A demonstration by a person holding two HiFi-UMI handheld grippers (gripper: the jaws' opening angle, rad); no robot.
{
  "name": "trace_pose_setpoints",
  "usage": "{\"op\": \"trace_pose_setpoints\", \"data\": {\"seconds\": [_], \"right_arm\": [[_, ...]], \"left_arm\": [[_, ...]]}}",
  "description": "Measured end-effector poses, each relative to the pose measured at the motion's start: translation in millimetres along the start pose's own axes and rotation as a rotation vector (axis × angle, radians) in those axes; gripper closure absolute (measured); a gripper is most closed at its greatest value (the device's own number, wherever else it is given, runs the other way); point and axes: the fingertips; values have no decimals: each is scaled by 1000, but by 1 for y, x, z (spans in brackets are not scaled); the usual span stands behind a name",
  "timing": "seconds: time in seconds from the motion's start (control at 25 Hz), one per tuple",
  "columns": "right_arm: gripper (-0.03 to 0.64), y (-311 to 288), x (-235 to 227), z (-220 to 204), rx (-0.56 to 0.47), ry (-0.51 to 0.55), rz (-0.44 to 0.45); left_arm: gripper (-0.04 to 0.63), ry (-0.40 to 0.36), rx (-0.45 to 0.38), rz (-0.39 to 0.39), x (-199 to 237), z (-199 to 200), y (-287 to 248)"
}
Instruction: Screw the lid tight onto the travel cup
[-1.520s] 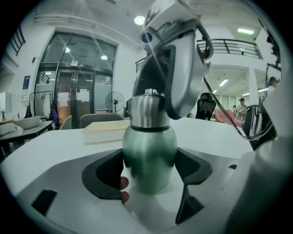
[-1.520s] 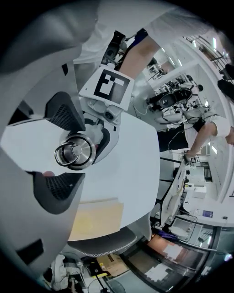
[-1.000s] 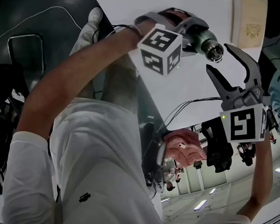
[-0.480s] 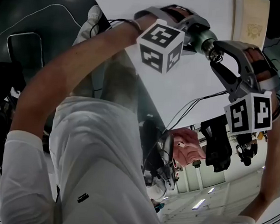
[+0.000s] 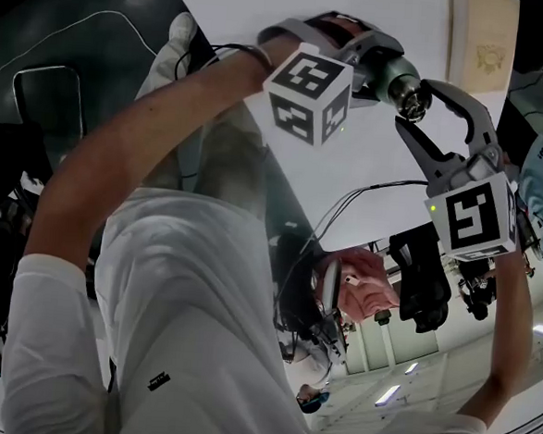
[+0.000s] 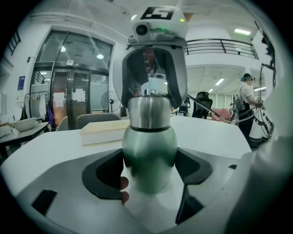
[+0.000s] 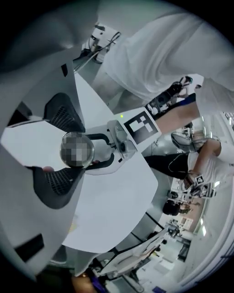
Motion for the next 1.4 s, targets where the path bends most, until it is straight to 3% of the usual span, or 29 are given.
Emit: {"op": "trace_pose_setpoints", "data": {"seconds": [0.2,0.32,0.6,0.84,1.08,1.4], "right_arm": [[380,0,-7,1,-30,-329,-108],[380,1,-9,-2,-40,-472,-150],[380,1,-12,-2,-34,-574,-210],[379,2,-8,1,-43,-488,-197],[364,10,-2,11,-27,-239,-191],[361,12,9,6,44,130,-25]], "left_arm": [[245,5,2,10,1,0,1],[245,8,1,16,0,0,0],[245,0,2,21,1,-1,1],[245,9,0,20,1,0,0],[245,8,-2,14,1,-1,-1],[245,2,-7,2,0,-2,-2]]}}
Point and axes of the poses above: the fingertips, and each gripper's own axes: y backward along the fingers, x to its left, z out of its top
